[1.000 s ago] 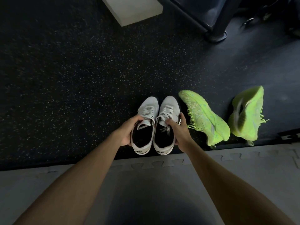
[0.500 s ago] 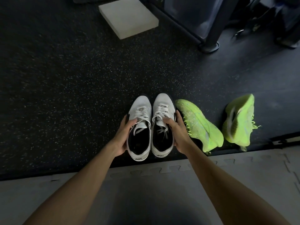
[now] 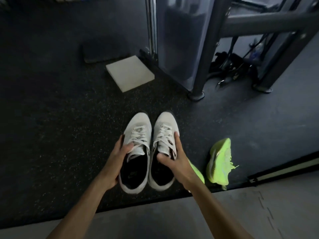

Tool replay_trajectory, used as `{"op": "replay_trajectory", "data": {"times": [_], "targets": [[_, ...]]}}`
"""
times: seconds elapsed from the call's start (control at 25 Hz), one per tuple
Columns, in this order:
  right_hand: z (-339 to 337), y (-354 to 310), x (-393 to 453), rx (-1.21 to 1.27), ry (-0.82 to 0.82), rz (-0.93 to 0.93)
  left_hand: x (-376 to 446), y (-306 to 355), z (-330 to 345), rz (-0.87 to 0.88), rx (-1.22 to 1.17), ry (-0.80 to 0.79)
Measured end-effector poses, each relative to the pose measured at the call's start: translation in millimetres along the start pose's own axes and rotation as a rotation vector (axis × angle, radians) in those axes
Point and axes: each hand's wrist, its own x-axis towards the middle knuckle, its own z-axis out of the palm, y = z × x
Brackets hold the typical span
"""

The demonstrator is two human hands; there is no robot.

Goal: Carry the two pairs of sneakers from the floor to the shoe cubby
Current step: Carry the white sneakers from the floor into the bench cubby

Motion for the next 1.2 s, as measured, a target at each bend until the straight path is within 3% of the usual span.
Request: {"op": "replay_trajectory", "data": {"times": [0.2,0.32,0.48,0.6,0.84,1.04,1.2], "targets": [[-60,-71,-26,-0.298,-0.041,-0.116,-43,72,46,-0.040,0.304,-0.232],[-86,-108,-31,-0.420,-0.032,-0.194,-53,97,83,0.182,0.418,-0.083],[-90,-155,-37,-0.619,0.131,-0.190,-59,116,118,0.390,0.519,0.189],[-87,-171,-34,-0.742,0.186,-0.248,-57,128,125,0.375,0.657,0.234],[-46,-169,-21,-0.685,0.284,-0.242,-47,143,99,0.461,0.857,0.304],[-21,-191,-30,-0.623,0.446,-0.234,-39,177,80,0.488,0.956,0.228],[-19,-238,-69,-0.526,0.571,-0.238,-72,235,92,0.617,1.007,0.164]]}}
